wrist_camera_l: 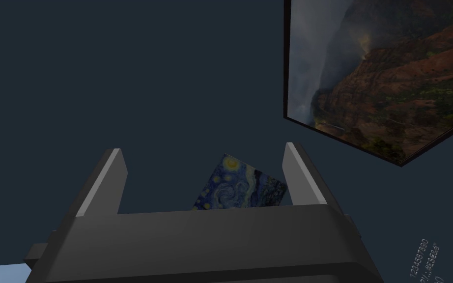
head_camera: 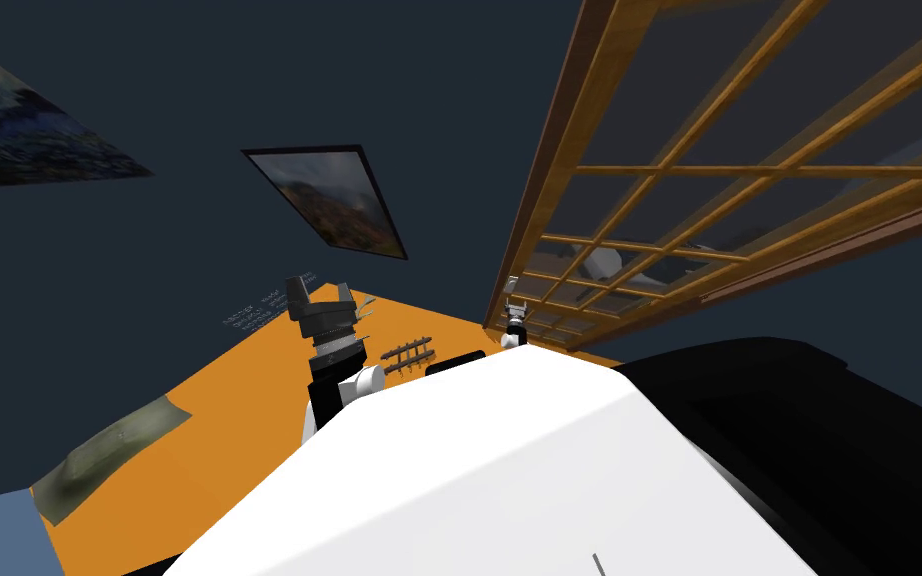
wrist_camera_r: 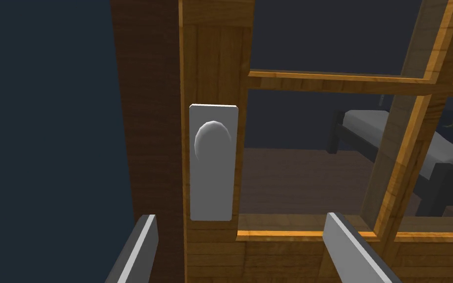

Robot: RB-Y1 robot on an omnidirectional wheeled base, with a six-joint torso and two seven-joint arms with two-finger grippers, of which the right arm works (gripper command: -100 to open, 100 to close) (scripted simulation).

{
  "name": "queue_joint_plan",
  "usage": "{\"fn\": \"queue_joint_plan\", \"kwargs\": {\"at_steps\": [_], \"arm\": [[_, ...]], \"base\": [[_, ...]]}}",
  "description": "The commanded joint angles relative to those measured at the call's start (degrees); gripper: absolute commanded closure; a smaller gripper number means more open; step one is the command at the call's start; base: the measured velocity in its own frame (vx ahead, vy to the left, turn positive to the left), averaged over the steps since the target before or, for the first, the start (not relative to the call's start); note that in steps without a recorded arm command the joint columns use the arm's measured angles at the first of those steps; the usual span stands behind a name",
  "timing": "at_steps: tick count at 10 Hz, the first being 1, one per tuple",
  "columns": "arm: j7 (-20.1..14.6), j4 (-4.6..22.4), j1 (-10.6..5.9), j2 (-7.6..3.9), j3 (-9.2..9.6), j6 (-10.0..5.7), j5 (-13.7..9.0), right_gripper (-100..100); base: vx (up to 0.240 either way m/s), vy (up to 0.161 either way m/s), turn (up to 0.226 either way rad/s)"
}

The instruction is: Pull the door open

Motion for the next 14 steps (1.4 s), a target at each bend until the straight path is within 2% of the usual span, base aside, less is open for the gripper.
{"fn": "queue_joint_plan", "kwargs": {"at_steps": [1,3,8,11,12,13,14], "arm": [[-1.92,0.98,0.52,-1.29,0.17,-0.65,0.02,-100],[-4.06,1.70,1.35,-2.97,0.36,-1.06,0.02,-100],[-7.36,2.83,2.65,-5.53,0.65,-1.69,0.03,-100],[-8.27,3.14,3.01,-6.22,0.73,-1.86,0.03,-100],[-8.15,3.14,3.27,-6.11,0.66,-1.89,-0.01,-100],[-8.15,3.14,3.27,-6.11,0.66,-1.89,-0.01,100],[-8.15,3.14,3.27,-6.11,0.66,-1.89,-0.01,100]], "base": [[0.067,-0.025,0.016],[0.111,-0.037,0.010],[0.178,-0.042,0.011],[0.199,-0.010,0.019],[0.079,0.006,-0.050],[-0.027,0.004,0.042],[-0.032,0.012,0.060]]}}
